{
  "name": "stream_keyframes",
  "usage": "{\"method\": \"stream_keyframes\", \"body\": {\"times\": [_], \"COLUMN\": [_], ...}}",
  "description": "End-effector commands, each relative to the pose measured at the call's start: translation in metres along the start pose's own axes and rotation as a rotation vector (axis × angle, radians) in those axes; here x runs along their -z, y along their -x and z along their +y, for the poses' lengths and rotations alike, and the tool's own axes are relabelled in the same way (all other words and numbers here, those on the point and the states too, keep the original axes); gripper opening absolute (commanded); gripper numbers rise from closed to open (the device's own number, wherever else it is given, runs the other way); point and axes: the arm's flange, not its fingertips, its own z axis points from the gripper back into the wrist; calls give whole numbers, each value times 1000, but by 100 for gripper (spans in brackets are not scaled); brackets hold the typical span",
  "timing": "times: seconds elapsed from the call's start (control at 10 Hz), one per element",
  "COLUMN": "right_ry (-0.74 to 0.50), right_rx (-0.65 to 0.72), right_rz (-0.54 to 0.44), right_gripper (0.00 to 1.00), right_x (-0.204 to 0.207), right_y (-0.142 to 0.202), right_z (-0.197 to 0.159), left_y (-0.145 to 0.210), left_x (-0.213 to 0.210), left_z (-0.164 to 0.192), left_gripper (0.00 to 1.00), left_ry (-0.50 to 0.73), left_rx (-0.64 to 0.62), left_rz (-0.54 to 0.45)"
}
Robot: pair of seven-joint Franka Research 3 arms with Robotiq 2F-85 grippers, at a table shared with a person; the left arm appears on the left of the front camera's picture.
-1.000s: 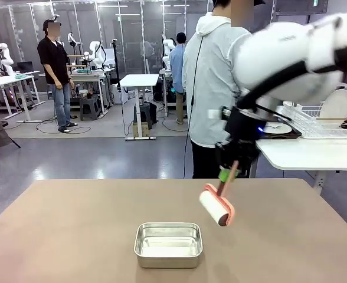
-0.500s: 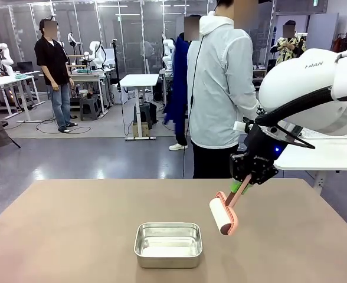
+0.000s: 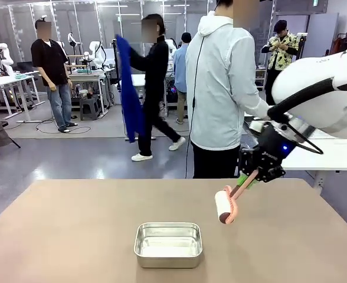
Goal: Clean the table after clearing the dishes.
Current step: When the right (or left) Handle tray is removed, use the right hand (or left hand) to clean the right (or left) side of the table with the Lint Roller.
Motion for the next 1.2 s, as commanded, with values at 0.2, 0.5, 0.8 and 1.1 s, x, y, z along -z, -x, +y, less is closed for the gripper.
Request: {"method": "stream_keyframes", "body": {"times": [0.2,0.5,0.8,1.1], "right_ry": [-187,-220,-232,-217], "right_rx": [72,-7,-38,-20], "right_rz": [3,36,48,32], "right_gripper": [20,20,20,20], "right_x": [35,70,93,127], "right_y": [-39,-66,-72,-60], "right_z": [-31,-43,-55,-75], "left_y": [5,5,5,5], "left_x": [-2,-2,-2,-2], "left_z": [-3,-3,-3,-3], "left_gripper": [100,100,100,100], "left_ry": [-8,-8,-8,-8], "left_rx": [0,0,0,0], "left_rz": [5,5,5,5]}}
